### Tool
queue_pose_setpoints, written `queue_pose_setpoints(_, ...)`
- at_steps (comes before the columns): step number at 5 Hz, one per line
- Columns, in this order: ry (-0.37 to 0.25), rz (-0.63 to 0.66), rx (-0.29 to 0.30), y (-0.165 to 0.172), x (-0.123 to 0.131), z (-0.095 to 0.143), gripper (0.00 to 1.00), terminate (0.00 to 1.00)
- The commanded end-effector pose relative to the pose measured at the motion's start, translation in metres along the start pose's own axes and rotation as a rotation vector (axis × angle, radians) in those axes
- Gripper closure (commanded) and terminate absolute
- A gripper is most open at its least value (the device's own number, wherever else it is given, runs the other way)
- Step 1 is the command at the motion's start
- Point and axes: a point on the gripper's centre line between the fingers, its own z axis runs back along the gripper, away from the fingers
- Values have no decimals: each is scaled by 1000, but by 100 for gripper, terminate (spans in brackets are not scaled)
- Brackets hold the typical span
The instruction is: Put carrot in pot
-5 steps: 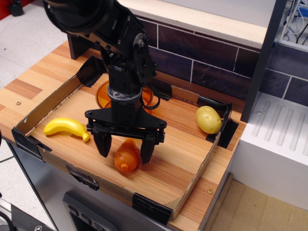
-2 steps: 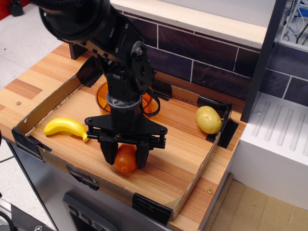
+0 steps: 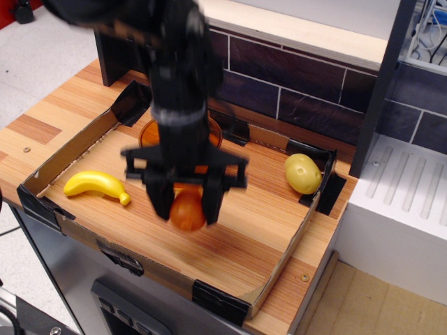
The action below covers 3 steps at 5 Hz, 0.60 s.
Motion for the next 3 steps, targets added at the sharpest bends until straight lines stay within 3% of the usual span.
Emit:
queue_pose_setpoints(1,-97,72,-89,-16,45,74,100,0)
queue_pose_setpoints(3,-161,161,1,7,90,60,100,0)
